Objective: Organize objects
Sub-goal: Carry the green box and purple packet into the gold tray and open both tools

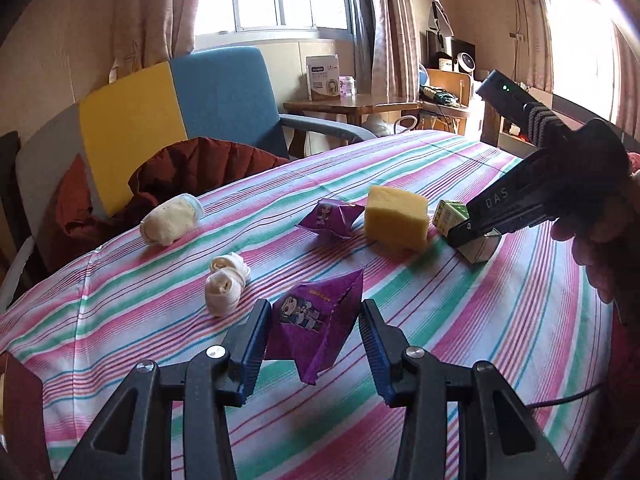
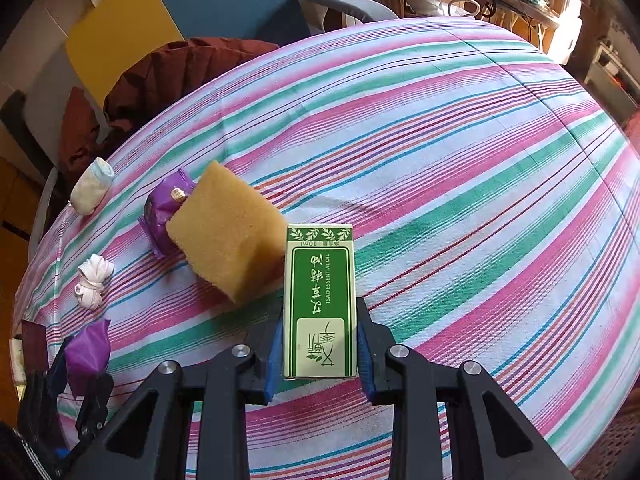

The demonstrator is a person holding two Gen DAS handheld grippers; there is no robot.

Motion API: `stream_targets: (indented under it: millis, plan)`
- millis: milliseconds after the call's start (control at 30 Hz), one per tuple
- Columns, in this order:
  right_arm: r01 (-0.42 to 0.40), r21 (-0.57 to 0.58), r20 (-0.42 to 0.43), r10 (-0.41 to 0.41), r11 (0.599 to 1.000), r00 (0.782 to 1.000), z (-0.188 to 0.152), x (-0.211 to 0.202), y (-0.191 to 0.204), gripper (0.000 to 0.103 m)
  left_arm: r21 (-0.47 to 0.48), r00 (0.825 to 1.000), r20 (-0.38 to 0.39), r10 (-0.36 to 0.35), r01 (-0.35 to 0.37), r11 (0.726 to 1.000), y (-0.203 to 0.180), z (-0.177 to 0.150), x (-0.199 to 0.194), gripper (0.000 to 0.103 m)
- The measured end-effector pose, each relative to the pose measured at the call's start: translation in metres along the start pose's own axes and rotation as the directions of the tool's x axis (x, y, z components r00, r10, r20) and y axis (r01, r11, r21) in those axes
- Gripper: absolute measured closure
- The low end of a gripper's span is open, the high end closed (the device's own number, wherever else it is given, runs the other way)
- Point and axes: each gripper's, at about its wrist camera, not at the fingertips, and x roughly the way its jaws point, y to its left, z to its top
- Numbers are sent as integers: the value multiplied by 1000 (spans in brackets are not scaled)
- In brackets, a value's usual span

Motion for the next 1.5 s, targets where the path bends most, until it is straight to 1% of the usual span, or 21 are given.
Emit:
stream_targets:
  millis: [67,200,333,433,533,667,733,800,933,1200,1367,1500]
  plan:
    - [9,16,16,-9,1000,1000,-1,-4,-4,72,-19,1000,0,-1,1,1000,5,-6,-6,57]
    - [-22,47,55,20,999,998,-1,-11,-8,72,-82,1000,-11,-3,2,997,19,-16,-13,57]
    - [-5,7,102,4,1000,995,-3,-20,2,72,-156,1000,-22,-3,-1,988,36,-27,-19,57]
    - [-3,-32,142,7,999,990,-4,-27,11,72,-189,1000,-31,7,-12,982,45,-35,-22,57]
    - [-10,-84,196,26,996,980,-2,-38,21,72,-197,1000,-19,15,-19,980,47,-42,-30,57]
    - [19,-212,283,43,977,958,-8,-51,50,72,-200,1000,-18,14,-17,980,49,-47,-36,57]
    - [29,-268,308,57,963,950,-14,-57,62,72,-206,1000,-21,12,-16,978,51,-49,-37,57]
    - [22,-303,301,73,953,951,-20,-58,71,72,-216,1000,-17,10,-13,976,54,-52,-40,57]
    - [58,-361,292,54,931,955,-25,-51,81,72,-231,1000,-12,8,-11,973,59,-59,-47,57]
    - [79,-379,286,35,922,958,-28,-46,82,72,-207,999,3,33,-32,978,58,-68,-71,57]
    - [85,-402,282,35,912,959,-30,-43,87,72,-264,1000,27,5,3,964,68,-72,-98,57]
    - [93,-425,282,34,900,959,-33,-41,92,72,-293,998,57,3,13,956,77,-71,-120,57]
